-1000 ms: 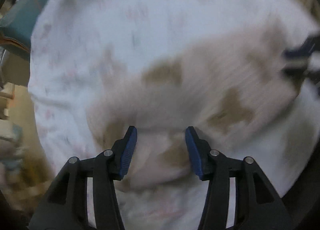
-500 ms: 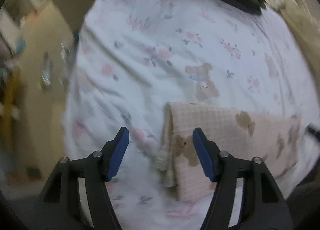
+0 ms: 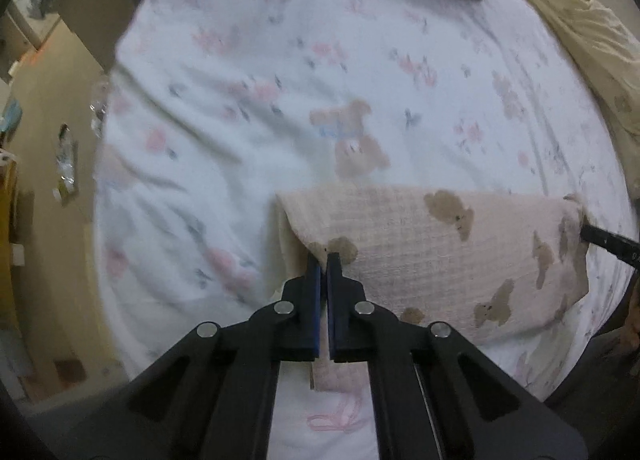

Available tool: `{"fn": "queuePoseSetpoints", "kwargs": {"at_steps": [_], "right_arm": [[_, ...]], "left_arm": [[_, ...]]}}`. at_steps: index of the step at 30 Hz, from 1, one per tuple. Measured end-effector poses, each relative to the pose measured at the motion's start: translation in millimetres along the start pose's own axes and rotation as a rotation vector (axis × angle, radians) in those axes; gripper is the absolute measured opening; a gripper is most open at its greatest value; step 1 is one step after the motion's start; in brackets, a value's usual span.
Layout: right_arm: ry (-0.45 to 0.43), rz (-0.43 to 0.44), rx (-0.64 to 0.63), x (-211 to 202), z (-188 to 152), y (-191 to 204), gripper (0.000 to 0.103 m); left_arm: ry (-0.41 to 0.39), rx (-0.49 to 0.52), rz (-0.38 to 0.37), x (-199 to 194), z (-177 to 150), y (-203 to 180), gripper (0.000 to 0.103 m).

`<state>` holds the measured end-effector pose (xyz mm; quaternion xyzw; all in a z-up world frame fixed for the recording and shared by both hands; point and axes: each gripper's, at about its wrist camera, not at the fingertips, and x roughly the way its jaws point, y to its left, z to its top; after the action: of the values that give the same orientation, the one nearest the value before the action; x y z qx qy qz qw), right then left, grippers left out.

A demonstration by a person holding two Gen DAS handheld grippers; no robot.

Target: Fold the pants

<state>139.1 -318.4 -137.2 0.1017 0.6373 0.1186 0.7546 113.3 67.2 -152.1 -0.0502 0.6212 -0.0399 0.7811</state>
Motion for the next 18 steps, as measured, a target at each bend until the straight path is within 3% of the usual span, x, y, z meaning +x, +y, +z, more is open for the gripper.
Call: {"fn": "queuePoseSetpoints", "kwargs": {"at_steps": [2, 4, 8, 13, 15, 18], "right_arm": [[0.002, 0.024, 0.015, -2, -2, -1, 0.002], [0.007, 0.032, -0.002, -5, -6, 2, 0.002], [0.062, -0.055, -0.04, 16, -7, 7, 0.001], [0.014, -0.192, -0.113, 17, -3, 19, 0.002], [0.008, -0.194, -0.082, 10, -4, 15, 0.006], [-0.058, -0.226, -0.082, -12, -7, 17, 0.007]], "left_arm": [[-0.005, -0.015, -0.02, -6, -1, 5, 0.001], [-0.007, 0.012, 0.02, -5, -2, 5, 0.001], [0.002, 0.067, 0.092, 7, -1, 5, 0.001], [0.005, -0.007, 0.226, 11, 2, 21, 0.009], [-0.036, -0.06, 0.22, -1, 0, 30, 0.009], [-0.153, 0.004, 0.171, -22, -3, 12, 0.009]]}}
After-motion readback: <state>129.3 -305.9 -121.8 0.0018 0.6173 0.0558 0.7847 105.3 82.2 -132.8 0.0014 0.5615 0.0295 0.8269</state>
